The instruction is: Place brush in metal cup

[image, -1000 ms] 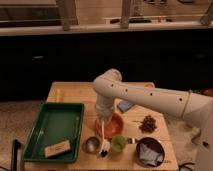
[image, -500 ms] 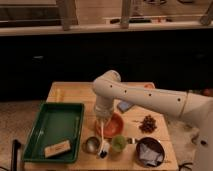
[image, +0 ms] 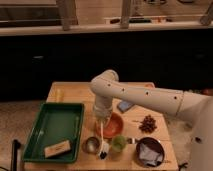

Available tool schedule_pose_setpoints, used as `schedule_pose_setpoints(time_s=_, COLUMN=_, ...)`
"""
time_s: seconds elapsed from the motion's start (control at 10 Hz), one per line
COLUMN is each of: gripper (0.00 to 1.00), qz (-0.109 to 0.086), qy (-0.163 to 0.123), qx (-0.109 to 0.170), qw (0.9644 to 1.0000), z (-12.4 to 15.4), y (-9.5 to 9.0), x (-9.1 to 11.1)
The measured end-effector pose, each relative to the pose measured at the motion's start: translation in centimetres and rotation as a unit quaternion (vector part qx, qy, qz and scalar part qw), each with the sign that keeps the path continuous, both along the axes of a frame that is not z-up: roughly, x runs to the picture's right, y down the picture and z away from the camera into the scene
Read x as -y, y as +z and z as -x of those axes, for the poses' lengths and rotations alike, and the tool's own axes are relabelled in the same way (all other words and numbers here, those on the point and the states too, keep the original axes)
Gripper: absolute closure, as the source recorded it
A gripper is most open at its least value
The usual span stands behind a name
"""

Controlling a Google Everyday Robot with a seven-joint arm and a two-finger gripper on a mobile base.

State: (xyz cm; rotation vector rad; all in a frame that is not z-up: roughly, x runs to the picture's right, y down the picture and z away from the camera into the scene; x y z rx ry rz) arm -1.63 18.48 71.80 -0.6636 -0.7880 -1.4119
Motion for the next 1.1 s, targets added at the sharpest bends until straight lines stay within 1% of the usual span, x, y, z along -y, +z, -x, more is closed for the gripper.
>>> schedule_pose_setpoints(time_s=0.1, gripper=1.00, qz=0.010, qy=-0.004, qx=-0.005, qw=0.9999, z=0.2, y=-0.2, x=-0.2)
schedule_pose_setpoints(time_s=0.4, gripper=1.00, qz=0.027, qy=-0.012, qx=-0.014, qw=0.9995, z=0.8, y=-1.0, x=-0.5)
schedule_pose_setpoints(time_s=0.9, gripper=1.00, qz=0.051, qy=-0.026, qx=0.003, qw=0.9983, z=3.0, y=-1.9, x=-0.3)
schedule_pose_setpoints(time_s=1.0, gripper=1.00, qz=0.058, qy=-0.026, qx=0.006, qw=0.9980, z=3.1, y=-2.1, x=-0.3)
schedule_pose_setpoints(time_s=1.1, gripper=1.00, qz=0.068, qy=-0.028, qx=0.010, qw=0.9972, z=3.7, y=-2.1, x=-0.5)
